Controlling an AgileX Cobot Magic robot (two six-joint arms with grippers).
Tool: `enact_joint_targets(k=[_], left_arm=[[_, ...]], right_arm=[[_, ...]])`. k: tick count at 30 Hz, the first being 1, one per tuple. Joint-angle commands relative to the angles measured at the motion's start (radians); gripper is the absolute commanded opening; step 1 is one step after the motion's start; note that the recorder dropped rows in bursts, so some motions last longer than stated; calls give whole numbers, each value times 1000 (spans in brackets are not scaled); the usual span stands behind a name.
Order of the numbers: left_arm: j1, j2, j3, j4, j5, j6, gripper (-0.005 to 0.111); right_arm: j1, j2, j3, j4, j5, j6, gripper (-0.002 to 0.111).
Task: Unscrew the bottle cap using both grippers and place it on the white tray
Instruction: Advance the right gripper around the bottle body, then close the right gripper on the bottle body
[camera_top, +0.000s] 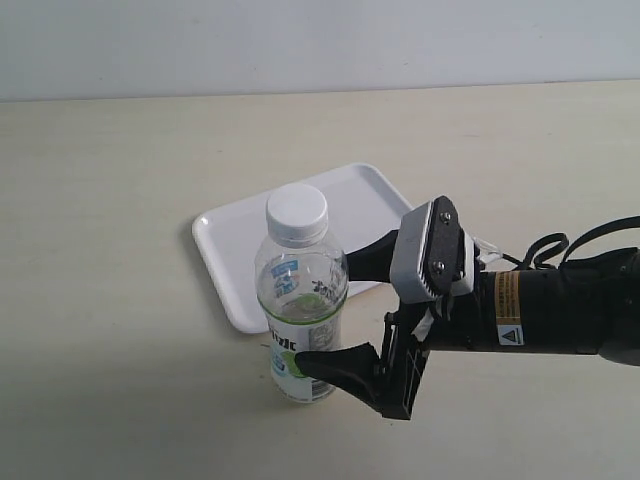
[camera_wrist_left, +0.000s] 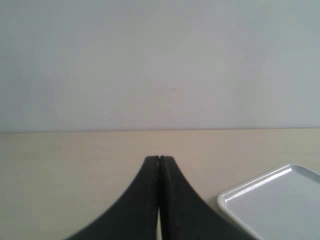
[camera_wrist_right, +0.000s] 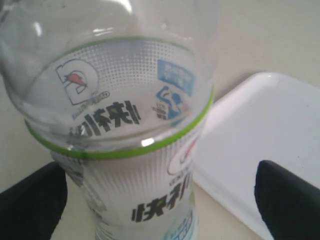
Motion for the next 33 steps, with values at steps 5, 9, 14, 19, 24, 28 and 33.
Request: enact_joint_targets(k=[5, 9, 14, 19, 24, 28, 33], left_arm=[[-5, -9, -1, 2, -9, -2, 0], [-5, -9, -1, 2, -9, -2, 0], [-5, -9, -1, 2, -9, -2, 0], [-5, -9, -1, 2, -9, -2, 0], [-5, -9, -1, 2, -9, -2, 0], [-5, -9, -1, 2, -9, -2, 0], [-5, -9, -1, 2, -9, -2, 0]], right_arm=[[1, 2, -7, -26, -9, -50, 96], [1, 2, -7, -17, -9, -50, 96], [1, 2, -7, 13, -9, -8, 96], [1, 2, -7, 35, -9, -56, 96], [1, 2, -7, 64, -9, -71, 96], [1, 2, -7, 76, -9, -14, 96], [1, 2, -7, 153, 39, 12, 96]])
